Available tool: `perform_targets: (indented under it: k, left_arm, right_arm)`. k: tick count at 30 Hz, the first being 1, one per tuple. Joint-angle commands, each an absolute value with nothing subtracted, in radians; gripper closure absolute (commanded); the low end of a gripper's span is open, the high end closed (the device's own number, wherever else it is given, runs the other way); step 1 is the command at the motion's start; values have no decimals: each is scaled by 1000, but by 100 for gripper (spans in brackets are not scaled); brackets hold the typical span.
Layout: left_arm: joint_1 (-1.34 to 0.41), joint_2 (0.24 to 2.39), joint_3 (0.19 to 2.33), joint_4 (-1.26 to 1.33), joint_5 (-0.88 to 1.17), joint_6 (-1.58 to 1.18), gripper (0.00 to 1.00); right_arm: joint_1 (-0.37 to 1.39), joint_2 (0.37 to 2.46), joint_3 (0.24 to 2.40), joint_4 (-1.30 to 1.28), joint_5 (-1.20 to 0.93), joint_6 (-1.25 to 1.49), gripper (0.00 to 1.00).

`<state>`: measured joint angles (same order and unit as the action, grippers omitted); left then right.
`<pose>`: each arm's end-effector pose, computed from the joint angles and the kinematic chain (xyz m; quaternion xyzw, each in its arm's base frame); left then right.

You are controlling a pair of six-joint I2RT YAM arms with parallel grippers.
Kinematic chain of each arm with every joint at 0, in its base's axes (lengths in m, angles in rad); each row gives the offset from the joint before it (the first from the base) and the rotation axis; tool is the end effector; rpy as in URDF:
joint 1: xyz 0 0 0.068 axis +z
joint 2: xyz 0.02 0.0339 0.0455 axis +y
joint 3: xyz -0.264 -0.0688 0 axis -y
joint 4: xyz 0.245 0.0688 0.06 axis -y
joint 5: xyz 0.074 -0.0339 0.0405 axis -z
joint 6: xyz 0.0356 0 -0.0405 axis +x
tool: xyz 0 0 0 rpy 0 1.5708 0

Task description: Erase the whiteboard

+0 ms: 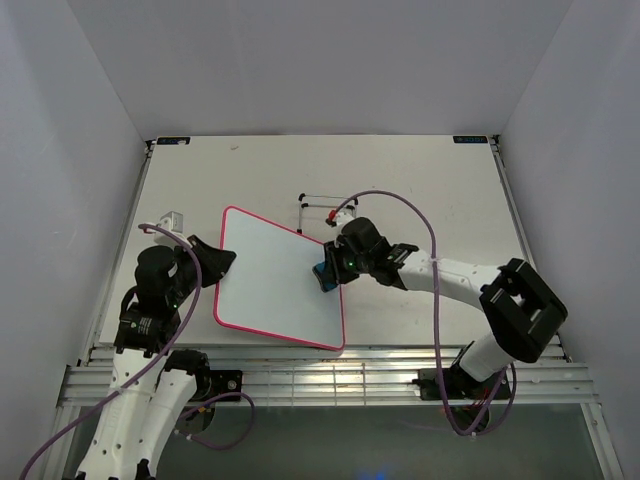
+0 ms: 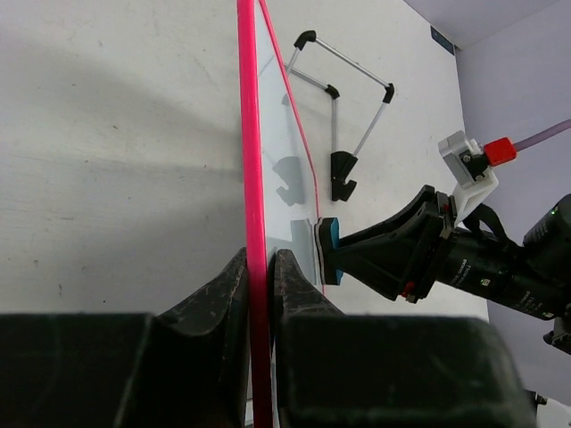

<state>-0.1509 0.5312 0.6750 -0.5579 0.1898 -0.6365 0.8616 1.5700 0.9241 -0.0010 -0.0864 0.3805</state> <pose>0.1236 -0.0256 0.2979 -0.1501 0.8216 -0.2820 0.4721 0.2184 0.2592 0.2120 -0.2318 0.8640 0.2905 0.3396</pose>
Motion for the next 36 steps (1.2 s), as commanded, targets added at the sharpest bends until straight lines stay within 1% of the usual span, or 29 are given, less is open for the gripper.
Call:
perform_targets:
  k: [1, 6, 7, 8, 13, 17, 20, 24, 28, 29, 30, 32, 33, 36]
  left_arm:
    - [-166, 538, 676, -581, 247, -557, 100]
    - [-166, 532, 689, -597, 261, -551, 100]
    - [-166, 531, 689, -597, 258, -551, 100]
    - [-166, 531, 690, -598, 258, -551, 100]
    - [-166, 543, 701, -604, 273, -549, 100]
    - [-166, 545, 719, -617, 281, -551, 100]
    - [-166, 543, 730, -624, 287, -551, 100]
    - [-166, 534, 735, -641, 288, -548, 100]
    - [-167, 529, 735, -650, 282, -537, 100]
    - [-166, 529, 733, -650, 282, -537, 100]
    - [-166, 531, 732, -649, 282, -537, 100]
    - [-166, 531, 736, -650, 279, -538, 100]
    - [-166, 531, 738, -650, 272, -538, 100]
    - [-166, 537, 749, -653, 267, -541, 100]
  right_arm:
    - [809, 1438, 862, -38, -78, 360, 92]
    - [619, 1280, 778, -159, -5, 324, 92]
    - [548, 1266, 764, -176, 18, 319, 92]
    - [514, 1252, 750, -201, 41, 316, 92]
    - [384, 1226, 684, -235, 115, 313, 92]
    - [362, 1328, 725, -296, 207, 292, 92]
    - [362, 1390, 759, -345, 224, 278, 90]
    - [362, 1401, 750, -354, 215, 276, 85]
    - [362, 1408, 742, -348, 222, 275, 85]
    - [362, 1420, 742, -347, 215, 273, 83]
    - [362, 1427, 742, -345, 207, 272, 75]
    - [361, 1433, 744, -342, 186, 270, 66]
    - [360, 1428, 744, -342, 183, 275, 55]
    - [362, 1413, 762, -374, 184, 268, 50]
